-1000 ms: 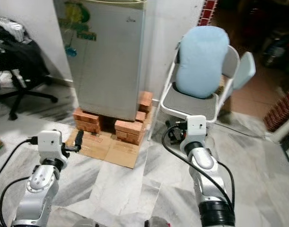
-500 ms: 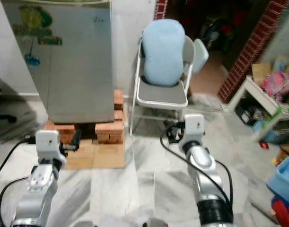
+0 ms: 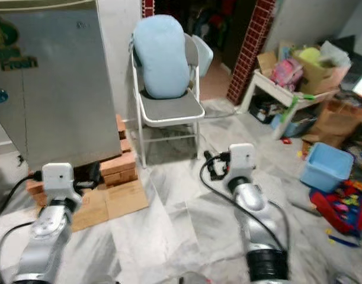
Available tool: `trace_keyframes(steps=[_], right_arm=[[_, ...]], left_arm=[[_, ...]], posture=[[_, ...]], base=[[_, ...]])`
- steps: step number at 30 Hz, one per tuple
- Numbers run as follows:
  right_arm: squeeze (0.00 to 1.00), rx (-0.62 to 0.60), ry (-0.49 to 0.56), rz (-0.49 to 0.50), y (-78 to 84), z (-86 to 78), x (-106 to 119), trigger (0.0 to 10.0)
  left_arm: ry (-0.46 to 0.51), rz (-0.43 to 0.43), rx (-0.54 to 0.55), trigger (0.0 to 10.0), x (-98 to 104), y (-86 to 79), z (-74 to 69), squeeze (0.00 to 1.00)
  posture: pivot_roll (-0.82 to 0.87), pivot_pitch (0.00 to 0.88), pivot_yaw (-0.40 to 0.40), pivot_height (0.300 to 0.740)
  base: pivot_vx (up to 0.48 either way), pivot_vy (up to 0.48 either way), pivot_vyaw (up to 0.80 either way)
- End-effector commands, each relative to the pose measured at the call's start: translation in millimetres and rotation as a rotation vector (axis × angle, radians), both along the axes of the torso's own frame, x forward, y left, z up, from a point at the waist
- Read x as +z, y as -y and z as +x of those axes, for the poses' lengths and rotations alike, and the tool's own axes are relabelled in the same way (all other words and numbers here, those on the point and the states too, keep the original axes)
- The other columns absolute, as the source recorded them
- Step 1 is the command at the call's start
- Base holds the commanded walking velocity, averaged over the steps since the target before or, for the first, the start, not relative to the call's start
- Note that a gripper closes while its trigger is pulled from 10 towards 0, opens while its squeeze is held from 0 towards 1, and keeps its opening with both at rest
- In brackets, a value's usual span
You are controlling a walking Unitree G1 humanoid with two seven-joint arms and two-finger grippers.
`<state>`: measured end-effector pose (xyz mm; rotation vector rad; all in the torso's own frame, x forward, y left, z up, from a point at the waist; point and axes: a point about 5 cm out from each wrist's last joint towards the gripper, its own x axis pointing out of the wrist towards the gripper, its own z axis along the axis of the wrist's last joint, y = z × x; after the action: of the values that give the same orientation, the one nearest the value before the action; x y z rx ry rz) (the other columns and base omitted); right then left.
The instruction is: Restocking fridge
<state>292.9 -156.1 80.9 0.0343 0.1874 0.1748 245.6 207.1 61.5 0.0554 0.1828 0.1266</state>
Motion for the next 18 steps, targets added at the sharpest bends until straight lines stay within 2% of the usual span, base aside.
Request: trace_keyframes(steps=[1,7,15,18], right_arm=[[0.00,-0.037,0.015,-0.021,11.8,1.6,4.3,10.0],[0.00,-0.037,0.014,-0.014,10.8,2.4,3.8,10.0],[0.00,-0.038,0.015,-0.009,9.8,3.4,3.6,10.0],[0.00,-0.039,0.013,-0.007,9.6,3.9,3.0,10.0]], left_arm=[[0.022,-0.023,-0.047,10.0,3.9,13.2,5.6,0.00],[0.031,-0.055,-0.068,10.0,5.4,12.6,5.6,0.00],[0.053,-0.048,-0.089,10.0,9.9,9.6,7.0,0.00],[0.053,-0.050,-0.139,10.0,11.5,10.9,8.0,0.00]], posture=[[0.02,0.000,-0.074,0.716],[0.03,0.000,-0.075,0.716],[0.03,0.000,-0.071,0.716],[0.03,0.000,-0.068,0.716]], base=[[0.000,0.480,-0.80],[0.000,0.480,-0.80],[0.000,0.480,-0.80],[0.000,0.480,-0.80]])
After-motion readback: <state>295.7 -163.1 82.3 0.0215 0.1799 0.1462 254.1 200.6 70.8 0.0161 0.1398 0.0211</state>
